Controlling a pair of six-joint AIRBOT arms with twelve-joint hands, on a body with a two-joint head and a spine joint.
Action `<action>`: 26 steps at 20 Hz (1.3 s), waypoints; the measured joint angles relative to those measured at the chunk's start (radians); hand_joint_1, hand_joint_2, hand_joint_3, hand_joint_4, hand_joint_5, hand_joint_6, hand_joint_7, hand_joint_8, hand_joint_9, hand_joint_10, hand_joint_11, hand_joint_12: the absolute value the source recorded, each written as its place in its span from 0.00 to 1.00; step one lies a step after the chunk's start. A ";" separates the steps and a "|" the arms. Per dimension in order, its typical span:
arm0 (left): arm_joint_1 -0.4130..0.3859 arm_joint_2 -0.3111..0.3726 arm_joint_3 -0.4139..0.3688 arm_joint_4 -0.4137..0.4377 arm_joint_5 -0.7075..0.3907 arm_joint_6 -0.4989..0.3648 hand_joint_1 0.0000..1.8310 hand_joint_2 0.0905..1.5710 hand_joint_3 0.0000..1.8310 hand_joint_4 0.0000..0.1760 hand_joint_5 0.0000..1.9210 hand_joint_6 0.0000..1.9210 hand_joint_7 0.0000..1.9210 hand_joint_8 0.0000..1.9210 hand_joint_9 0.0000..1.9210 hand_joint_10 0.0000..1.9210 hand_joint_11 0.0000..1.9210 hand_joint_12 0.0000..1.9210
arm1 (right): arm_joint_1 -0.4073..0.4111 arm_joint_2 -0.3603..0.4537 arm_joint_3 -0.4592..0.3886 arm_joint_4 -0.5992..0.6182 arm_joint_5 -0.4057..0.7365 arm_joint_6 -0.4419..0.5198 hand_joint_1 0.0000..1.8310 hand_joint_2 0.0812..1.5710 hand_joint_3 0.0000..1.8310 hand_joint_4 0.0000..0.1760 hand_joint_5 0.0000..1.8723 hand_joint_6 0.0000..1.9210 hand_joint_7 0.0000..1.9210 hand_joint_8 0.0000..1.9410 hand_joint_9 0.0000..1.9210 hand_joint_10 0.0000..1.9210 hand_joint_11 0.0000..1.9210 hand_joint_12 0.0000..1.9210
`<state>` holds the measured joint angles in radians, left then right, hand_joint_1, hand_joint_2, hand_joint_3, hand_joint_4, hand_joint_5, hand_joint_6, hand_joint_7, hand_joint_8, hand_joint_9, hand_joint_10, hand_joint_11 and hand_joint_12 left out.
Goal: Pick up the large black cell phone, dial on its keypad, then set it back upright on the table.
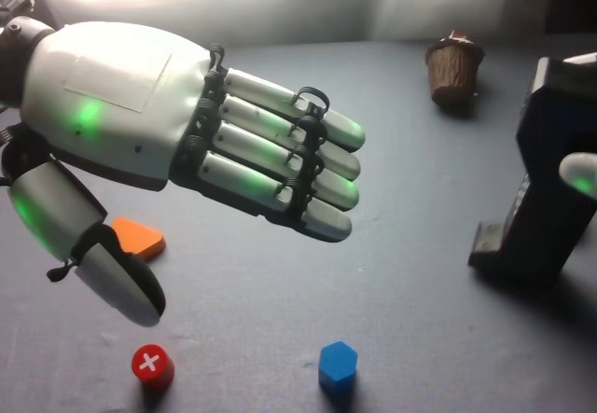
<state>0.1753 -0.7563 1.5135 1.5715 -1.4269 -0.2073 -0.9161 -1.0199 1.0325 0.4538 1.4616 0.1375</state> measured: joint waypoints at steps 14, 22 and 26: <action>-0.045 -0.019 0.008 0.000 0.002 -0.116 0.71 0.78 0.00 0.13 0.06 0.00 0.37 0.76 0.42 0.98 0.42 1.00 | 0.015 0.021 0.024 -0.102 0.165 0.161 0.82 0.67 0.00 0.00 0.51 0.44 0.52 0.43 0.53 0.50 0.47 0.78; -0.042 -0.029 0.011 -0.001 0.165 -0.157 0.70 0.83 0.02 0.25 0.00 0.00 0.29 0.90 0.48 1.00 0.49 1.00 | -0.001 0.046 0.016 -0.175 0.166 0.199 0.82 0.67 0.00 0.00 0.51 0.45 0.52 0.42 0.54 0.49 0.47 0.78; -0.041 -0.063 0.007 0.024 0.212 -0.160 0.70 0.83 0.02 0.29 0.00 0.00 0.29 0.90 0.47 1.00 0.49 1.00 | -0.048 0.066 0.016 -0.190 0.164 0.205 0.82 0.67 0.00 0.00 0.51 0.45 0.52 0.43 0.53 0.50 0.47 0.78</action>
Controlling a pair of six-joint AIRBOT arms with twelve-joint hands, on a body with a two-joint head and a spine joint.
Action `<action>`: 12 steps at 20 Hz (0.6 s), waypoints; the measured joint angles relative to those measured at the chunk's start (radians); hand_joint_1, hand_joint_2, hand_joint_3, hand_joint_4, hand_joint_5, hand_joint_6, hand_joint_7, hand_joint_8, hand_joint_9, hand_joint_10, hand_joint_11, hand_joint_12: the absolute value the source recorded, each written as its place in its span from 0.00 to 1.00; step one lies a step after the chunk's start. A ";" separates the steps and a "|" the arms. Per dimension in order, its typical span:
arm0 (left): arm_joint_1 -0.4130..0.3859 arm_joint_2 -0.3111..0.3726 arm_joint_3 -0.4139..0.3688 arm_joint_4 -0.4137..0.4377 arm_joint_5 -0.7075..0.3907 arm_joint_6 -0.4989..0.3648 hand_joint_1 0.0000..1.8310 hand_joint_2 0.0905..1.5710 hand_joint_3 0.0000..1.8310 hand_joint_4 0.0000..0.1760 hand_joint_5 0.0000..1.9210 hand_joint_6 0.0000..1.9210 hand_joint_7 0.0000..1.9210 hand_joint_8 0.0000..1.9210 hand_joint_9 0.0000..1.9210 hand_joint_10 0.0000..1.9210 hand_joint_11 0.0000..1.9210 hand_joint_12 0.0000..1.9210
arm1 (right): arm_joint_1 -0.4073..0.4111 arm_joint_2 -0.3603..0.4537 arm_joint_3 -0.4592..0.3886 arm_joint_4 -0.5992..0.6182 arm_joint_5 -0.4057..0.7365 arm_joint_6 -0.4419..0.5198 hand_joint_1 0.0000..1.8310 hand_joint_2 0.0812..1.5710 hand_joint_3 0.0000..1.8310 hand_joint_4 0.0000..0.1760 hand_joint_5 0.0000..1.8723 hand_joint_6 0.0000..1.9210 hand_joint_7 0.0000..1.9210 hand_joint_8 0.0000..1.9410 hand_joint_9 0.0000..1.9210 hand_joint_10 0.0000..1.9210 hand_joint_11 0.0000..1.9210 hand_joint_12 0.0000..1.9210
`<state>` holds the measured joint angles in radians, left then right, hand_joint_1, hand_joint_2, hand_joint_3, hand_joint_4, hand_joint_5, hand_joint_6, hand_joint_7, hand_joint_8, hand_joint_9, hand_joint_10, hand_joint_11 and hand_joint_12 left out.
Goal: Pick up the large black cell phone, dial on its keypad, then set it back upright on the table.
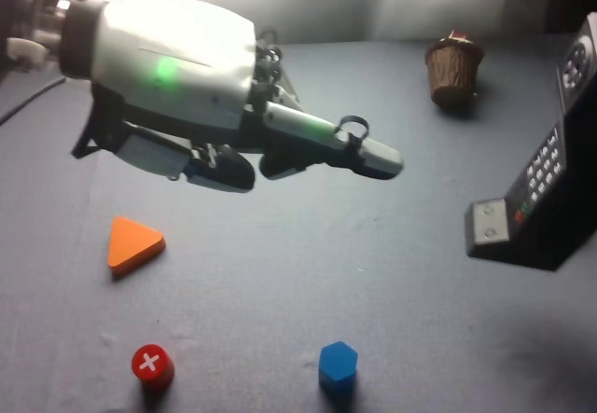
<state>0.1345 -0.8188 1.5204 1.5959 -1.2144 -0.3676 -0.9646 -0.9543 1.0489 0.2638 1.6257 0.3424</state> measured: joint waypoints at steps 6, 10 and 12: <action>-0.002 -0.004 -0.051 -0.009 0.104 0.027 0.70 0.83 0.02 0.31 0.00 0.00 0.29 0.90 0.44 1.00 0.45 1.00 | -0.017 0.003 0.000 0.013 -0.004 -0.007 0.81 0.68 0.00 0.00 0.50 0.46 0.50 0.46 0.52 0.52 0.47 0.79; 0.011 -0.033 -0.050 -0.058 0.156 0.042 0.70 0.82 0.01 0.29 0.00 0.00 0.31 0.87 0.45 1.00 0.44 1.00 | 0.022 -0.008 0.008 0.051 0.001 -0.033 0.81 0.68 0.00 0.00 0.50 0.48 0.49 0.47 0.52 0.52 0.47 0.79; 0.027 -0.048 -0.050 -0.082 0.178 0.062 0.70 0.83 0.01 0.29 0.00 0.00 0.31 0.87 0.43 1.00 0.42 1.00 | 0.032 -0.021 0.010 0.049 -0.002 -0.057 0.81 0.68 0.00 0.00 0.50 0.47 0.50 0.46 0.53 0.50 0.47 0.78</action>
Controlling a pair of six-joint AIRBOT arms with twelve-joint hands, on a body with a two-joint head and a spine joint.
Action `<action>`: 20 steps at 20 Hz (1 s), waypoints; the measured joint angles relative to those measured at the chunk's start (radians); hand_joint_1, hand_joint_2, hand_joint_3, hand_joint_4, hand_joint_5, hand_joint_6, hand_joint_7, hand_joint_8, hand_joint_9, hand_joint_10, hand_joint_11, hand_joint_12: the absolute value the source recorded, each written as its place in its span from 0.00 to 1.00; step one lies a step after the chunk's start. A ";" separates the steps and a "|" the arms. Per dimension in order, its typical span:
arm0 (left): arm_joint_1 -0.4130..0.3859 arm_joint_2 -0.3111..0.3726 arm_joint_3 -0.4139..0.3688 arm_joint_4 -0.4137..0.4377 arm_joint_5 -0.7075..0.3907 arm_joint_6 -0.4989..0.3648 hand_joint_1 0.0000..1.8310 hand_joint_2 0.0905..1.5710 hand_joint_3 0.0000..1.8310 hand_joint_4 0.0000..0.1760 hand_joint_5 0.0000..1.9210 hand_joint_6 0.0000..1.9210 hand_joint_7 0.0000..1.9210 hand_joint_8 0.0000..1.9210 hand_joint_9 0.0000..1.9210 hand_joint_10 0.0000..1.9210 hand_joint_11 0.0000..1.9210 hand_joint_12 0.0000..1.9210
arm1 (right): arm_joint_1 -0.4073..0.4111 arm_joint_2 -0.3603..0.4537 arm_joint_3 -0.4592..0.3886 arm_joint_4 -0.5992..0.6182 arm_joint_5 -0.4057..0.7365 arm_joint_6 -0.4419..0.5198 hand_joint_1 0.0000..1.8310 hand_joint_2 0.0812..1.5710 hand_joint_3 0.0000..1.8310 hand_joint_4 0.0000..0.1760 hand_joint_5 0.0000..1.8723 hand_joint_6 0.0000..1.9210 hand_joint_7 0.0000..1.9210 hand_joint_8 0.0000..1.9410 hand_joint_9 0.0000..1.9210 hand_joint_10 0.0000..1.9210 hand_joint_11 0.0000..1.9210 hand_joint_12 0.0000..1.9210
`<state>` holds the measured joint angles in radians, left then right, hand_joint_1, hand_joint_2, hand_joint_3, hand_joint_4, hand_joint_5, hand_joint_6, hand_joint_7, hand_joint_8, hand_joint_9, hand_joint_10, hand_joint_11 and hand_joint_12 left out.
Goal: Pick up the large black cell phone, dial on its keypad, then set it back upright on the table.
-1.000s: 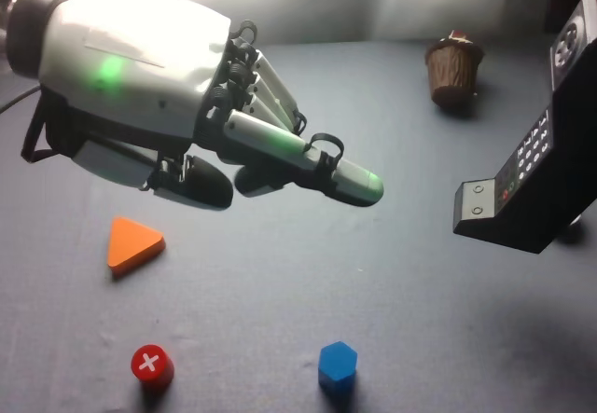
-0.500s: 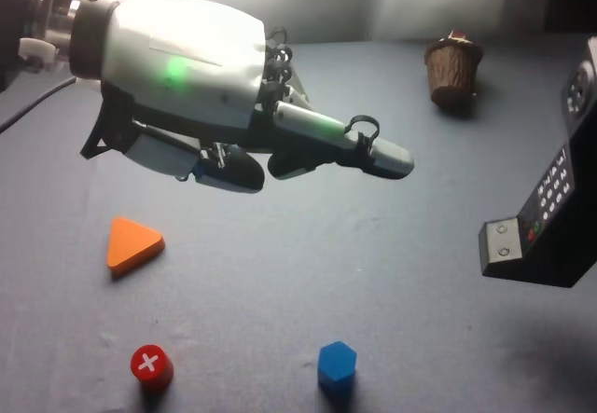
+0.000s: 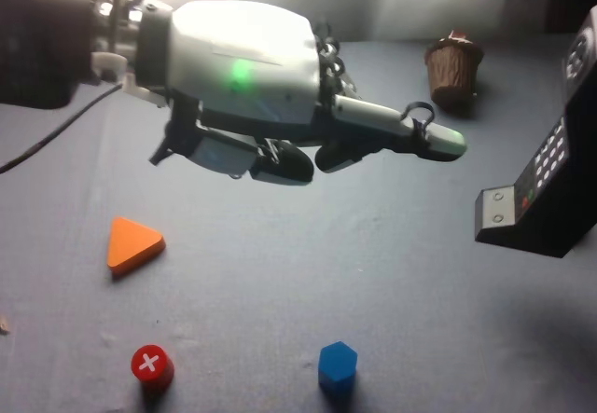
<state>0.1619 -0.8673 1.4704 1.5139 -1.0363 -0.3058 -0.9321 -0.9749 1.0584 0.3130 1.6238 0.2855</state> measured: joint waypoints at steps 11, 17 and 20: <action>0.005 -0.049 0.006 -0.066 0.152 0.056 0.70 0.83 0.01 0.28 0.00 0.00 0.29 0.89 0.43 1.00 0.44 1.00 | 0.053 -0.038 0.006 -0.001 -0.003 -0.064 0.81 0.68 0.00 0.00 0.50 0.47 0.50 0.45 0.52 0.51 0.47 0.78; 0.002 -0.076 -0.028 -0.067 0.175 0.069 0.70 0.83 0.01 0.25 0.01 0.00 0.31 0.88 0.44 1.00 0.44 1.00 | 0.082 -0.058 0.031 0.009 -0.001 -0.079 0.81 0.67 0.00 0.00 0.51 0.46 0.52 0.44 0.52 0.52 0.47 0.79; 0.002 -0.078 -0.050 -0.073 0.186 0.072 0.70 0.83 0.01 0.26 0.00 0.00 0.31 0.88 0.45 1.00 0.45 1.00 | 0.095 -0.064 0.033 0.009 -0.003 -0.079 0.81 0.68 0.00 0.00 0.50 0.47 0.50 0.45 0.52 0.52 0.47 0.78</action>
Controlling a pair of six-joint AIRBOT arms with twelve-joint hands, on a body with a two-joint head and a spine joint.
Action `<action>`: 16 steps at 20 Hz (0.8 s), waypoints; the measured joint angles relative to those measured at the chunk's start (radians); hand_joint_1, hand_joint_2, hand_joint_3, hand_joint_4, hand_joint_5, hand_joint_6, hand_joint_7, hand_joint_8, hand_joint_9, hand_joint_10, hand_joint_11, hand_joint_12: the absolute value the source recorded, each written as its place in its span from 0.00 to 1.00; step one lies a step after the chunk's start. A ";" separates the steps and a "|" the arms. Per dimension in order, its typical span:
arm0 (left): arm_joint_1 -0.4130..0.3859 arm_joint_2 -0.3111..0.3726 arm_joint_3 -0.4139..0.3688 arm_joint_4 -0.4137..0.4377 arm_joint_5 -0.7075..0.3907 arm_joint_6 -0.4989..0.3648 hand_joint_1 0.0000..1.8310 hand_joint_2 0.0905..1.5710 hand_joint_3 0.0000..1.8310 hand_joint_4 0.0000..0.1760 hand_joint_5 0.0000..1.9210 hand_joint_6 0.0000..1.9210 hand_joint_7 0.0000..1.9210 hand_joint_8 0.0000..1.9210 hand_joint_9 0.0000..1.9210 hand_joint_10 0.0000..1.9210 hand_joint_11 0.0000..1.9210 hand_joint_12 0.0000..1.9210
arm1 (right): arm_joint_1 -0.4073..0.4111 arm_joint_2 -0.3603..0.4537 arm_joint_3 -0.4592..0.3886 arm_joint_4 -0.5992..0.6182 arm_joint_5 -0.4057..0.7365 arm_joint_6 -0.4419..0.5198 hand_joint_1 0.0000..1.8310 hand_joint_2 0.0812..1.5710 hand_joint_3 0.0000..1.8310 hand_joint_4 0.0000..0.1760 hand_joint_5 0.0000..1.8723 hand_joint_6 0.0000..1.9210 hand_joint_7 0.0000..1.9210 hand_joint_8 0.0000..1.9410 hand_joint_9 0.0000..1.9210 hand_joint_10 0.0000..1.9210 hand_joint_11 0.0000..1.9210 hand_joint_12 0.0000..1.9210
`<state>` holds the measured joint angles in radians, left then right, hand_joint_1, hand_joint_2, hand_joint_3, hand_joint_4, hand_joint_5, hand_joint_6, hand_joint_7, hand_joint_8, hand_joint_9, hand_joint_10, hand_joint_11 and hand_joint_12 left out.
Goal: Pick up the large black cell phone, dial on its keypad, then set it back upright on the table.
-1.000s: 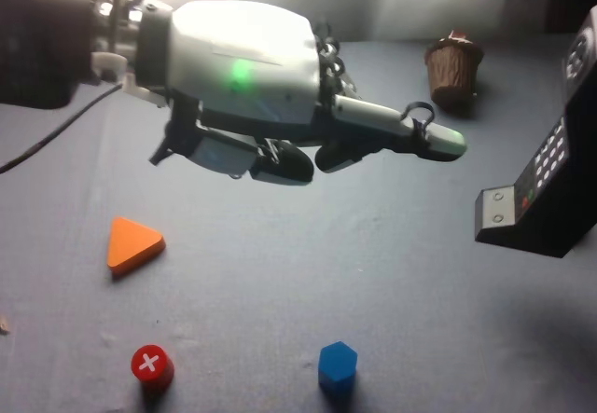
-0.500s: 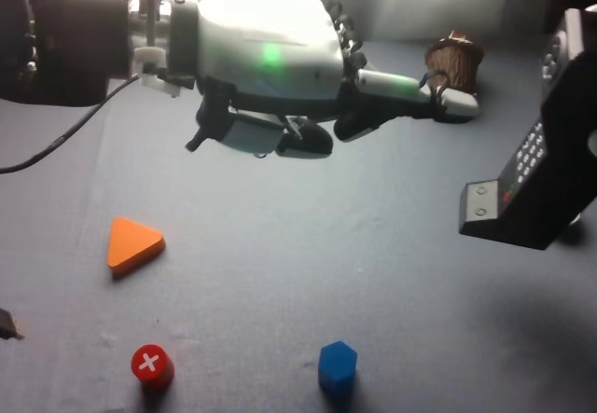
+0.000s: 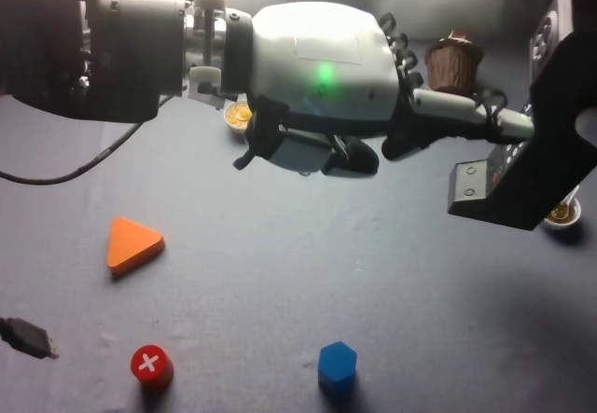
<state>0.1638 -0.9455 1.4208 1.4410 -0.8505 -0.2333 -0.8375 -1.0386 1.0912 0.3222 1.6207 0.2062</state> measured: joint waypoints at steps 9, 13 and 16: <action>0.025 -0.014 0.071 -0.017 -0.047 -0.011 0.70 0.83 0.01 0.24 0.01 0.00 0.30 0.88 0.42 1.00 0.42 1.00 | 0.022 -0.004 0.005 -0.002 -0.001 -0.001 0.81 0.68 0.00 0.00 0.50 0.48 0.50 0.46 0.51 0.52 0.47 0.78; 0.028 -0.005 0.171 -0.049 -0.055 0.015 0.70 0.83 0.00 0.23 0.00 0.00 0.31 0.87 0.45 1.00 0.45 1.00 | 0.024 -0.007 0.012 -0.002 -0.002 -0.002 0.81 0.68 0.00 0.00 0.50 0.48 0.49 0.47 0.51 0.53 0.47 0.79; 0.032 -0.005 0.165 -0.095 -0.034 0.049 0.70 0.83 0.00 0.23 0.00 0.00 0.31 0.87 0.45 1.00 0.44 1.00 | 0.031 -0.014 0.019 0.002 -0.003 -0.003 0.81 0.68 0.00 0.00 0.50 0.47 0.49 0.47 0.51 0.53 0.47 0.79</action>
<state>0.1963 -0.9508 1.5856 1.3457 -0.8841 -0.1841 -0.8062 -1.0531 1.1099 0.3244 1.6176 0.2028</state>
